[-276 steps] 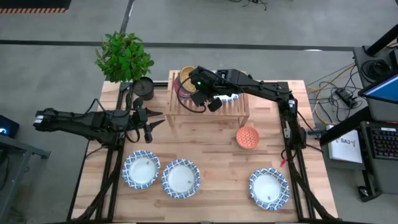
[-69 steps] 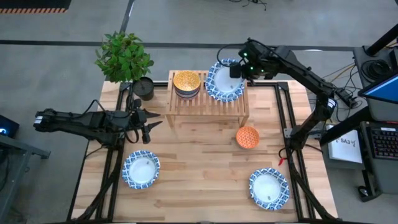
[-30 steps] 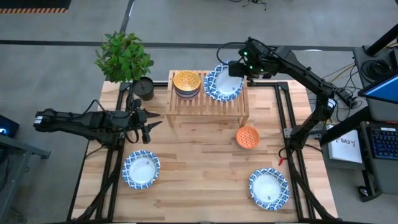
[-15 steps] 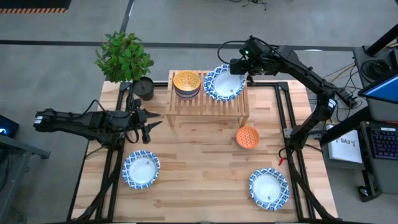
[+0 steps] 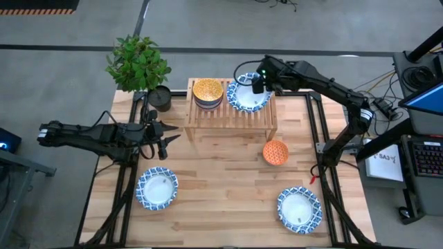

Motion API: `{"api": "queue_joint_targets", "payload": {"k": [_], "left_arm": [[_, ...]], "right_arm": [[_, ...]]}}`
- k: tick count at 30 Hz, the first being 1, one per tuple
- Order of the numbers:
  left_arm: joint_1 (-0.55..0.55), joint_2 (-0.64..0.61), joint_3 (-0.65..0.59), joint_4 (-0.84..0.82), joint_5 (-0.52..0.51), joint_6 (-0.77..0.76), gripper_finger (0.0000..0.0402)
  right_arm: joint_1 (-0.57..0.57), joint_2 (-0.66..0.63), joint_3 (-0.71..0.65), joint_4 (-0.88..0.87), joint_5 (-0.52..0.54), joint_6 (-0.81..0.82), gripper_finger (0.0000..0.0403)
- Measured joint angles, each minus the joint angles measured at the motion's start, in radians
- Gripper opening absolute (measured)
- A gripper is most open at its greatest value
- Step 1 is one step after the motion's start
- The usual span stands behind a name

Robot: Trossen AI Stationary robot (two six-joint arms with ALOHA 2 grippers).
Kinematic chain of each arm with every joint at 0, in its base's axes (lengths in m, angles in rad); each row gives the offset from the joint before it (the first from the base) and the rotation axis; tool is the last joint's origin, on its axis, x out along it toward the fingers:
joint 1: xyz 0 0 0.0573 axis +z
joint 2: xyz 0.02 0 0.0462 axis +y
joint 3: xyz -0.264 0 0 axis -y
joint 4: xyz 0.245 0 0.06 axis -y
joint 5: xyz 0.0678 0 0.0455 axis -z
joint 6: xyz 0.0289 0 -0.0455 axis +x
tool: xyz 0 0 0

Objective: Place and stack bowls onto a shelf
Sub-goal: Stack the white patterned bowl on top of the other white patterned bowl on the shelf

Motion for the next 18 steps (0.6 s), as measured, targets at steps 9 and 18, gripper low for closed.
{"api": "queue_joint_targets", "payload": {"k": [9,18], "left_arm": [[0.000,0.000,0.000,0.000,0.000,0.000,0.0123],[0.000,0.000,0.000,-0.046,-0.001,-0.023,0.0123]], "right_arm": [[0.024,0.001,-0.031,0.042,-0.036,-0.004,0.0012],[0.126,-0.121,-0.005,0.048,0.110,-0.099,0.0012]]}}
